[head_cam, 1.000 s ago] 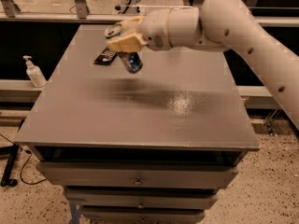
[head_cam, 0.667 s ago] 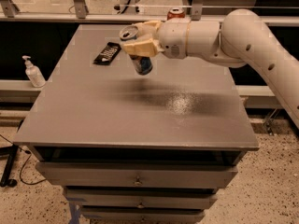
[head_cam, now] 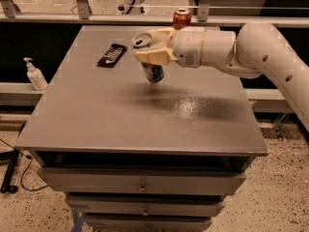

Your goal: Place redbull can upright

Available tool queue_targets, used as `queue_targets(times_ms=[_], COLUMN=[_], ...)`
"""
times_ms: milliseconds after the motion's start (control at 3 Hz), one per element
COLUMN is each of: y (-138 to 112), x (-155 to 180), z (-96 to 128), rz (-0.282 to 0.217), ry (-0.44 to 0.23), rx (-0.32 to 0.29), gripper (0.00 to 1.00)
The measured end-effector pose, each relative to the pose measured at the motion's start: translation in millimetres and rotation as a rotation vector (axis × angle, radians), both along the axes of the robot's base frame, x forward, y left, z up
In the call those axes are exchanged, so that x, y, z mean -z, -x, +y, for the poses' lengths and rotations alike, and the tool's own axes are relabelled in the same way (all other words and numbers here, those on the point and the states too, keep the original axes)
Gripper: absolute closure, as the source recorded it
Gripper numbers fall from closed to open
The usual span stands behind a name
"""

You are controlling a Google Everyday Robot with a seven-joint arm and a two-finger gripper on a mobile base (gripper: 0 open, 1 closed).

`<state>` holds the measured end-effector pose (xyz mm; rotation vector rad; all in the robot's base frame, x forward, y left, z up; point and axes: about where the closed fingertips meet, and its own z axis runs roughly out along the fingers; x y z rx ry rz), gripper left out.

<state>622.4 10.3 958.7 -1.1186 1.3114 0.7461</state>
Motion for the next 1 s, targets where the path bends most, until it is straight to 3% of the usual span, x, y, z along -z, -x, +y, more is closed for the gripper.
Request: queue_targets(times_ms=[333,1000], y=[-2.5,-5.4], x=[13.0,24.6], z=[-1.3,-16.7], rz=[0.038,0.048], ry=[-0.005,-0.094], rx=[0.013,0.064], gripper=[1.00,1.00])
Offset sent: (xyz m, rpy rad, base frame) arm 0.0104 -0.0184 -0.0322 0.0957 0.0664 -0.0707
